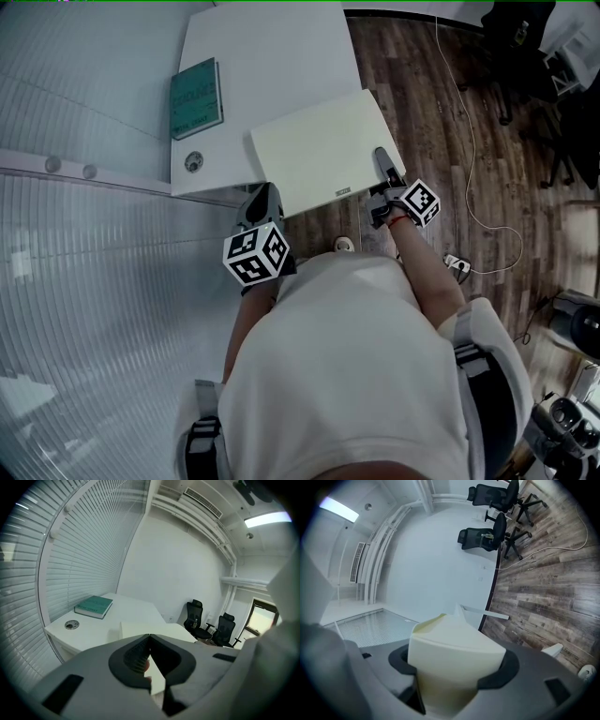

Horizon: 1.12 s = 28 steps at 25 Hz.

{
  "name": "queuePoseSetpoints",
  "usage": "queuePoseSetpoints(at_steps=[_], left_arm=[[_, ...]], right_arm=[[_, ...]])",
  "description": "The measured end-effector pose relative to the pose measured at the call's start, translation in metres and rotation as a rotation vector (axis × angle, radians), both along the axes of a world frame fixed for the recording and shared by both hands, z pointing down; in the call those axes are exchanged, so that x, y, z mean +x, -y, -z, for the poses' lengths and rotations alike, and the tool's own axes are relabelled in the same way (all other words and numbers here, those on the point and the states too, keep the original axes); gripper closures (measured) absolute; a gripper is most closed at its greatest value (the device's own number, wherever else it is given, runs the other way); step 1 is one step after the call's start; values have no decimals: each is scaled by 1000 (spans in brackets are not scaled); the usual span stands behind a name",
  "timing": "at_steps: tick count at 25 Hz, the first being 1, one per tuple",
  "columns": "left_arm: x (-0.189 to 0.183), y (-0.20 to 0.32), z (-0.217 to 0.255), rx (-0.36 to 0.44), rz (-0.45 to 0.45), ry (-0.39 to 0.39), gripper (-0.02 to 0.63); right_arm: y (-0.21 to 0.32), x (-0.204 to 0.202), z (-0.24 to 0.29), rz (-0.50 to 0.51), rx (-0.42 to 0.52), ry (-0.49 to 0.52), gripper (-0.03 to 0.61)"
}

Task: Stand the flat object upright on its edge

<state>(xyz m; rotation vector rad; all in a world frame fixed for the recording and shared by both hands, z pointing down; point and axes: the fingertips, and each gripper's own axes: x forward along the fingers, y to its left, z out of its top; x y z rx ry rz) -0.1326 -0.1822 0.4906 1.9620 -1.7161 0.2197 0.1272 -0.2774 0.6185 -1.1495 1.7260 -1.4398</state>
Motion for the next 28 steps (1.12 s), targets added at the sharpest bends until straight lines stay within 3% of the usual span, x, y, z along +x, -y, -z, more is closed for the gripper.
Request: queuePoseSetpoints(at_steps=[14,28], left_arm=[[14,-2,-5,12,-9,-18,594],[18,0,-2,28,26,-30,594]], right_arm=[[-6,16,11,-16,-32,-1,269],[21,19,72,-23,43,-82,299]])
